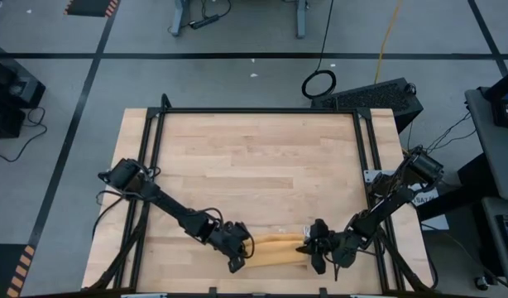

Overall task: Roll towel
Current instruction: Roll the yellow towel

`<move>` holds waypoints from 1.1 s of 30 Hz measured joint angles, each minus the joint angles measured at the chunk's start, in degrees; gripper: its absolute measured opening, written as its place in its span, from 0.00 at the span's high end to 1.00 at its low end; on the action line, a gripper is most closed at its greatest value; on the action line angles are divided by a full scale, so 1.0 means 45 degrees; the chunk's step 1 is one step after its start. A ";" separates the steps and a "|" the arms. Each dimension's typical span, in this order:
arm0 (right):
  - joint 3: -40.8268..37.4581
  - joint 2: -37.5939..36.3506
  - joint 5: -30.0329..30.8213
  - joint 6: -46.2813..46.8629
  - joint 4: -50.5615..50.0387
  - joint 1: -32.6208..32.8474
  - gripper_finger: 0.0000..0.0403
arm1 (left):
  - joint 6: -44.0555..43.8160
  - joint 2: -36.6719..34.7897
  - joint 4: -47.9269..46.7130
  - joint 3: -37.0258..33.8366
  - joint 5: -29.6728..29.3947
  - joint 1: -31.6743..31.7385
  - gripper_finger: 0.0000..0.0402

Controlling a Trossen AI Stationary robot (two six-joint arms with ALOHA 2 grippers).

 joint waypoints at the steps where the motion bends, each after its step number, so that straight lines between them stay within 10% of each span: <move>1: 0.0000 0.0000 0.0012 -0.0028 -0.0005 0.0000 0.97 | -0.0020 -0.0005 0.0319 -0.0162 0.0000 -0.0010 0.96; 18: -0.0019 0.0000 -0.1174 -0.0998 -0.0317 -0.0233 0.76 | 0.0353 -0.0028 0.1311 -0.0362 0.1478 0.0262 0.96; 24: -0.0034 0.0000 -0.1174 -0.1864 0.0414 -0.0199 0.95 | 0.0562 -0.0335 0.1355 -0.0362 0.1683 0.0330 0.96; 33: -0.0039 -0.0619 -0.1114 -0.2449 0.0533 -0.0199 0.97 | 0.1432 -0.1442 0.1327 -0.0362 0.1633 0.0282 0.96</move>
